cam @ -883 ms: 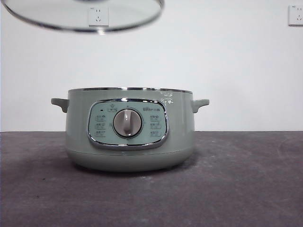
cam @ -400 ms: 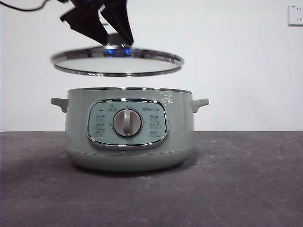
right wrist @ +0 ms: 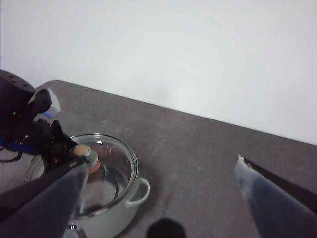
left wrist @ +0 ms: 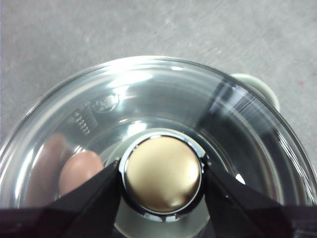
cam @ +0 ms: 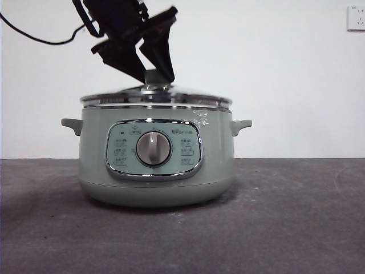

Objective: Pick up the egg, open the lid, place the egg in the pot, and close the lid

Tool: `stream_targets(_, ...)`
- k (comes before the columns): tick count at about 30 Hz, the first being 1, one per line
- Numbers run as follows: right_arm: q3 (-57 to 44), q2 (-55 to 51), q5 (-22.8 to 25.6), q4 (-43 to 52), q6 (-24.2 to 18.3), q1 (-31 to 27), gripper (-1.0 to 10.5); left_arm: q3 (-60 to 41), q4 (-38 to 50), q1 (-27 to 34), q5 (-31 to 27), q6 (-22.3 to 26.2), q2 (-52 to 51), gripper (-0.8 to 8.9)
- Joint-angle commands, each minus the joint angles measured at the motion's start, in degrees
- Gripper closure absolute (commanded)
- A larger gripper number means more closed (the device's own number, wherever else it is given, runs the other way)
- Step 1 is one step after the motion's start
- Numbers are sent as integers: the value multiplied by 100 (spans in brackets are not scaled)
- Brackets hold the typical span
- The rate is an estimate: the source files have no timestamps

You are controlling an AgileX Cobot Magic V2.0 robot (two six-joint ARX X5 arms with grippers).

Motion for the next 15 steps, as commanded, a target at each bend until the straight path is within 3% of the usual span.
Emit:
stream_targets(1,-9,-20,11,-61,57,2,442,90,245,-17,4,2,-42,822)
stream_targets(15,-9,-20,-24,-243,57,2,442,87,328,-11,-26,0,61,822)
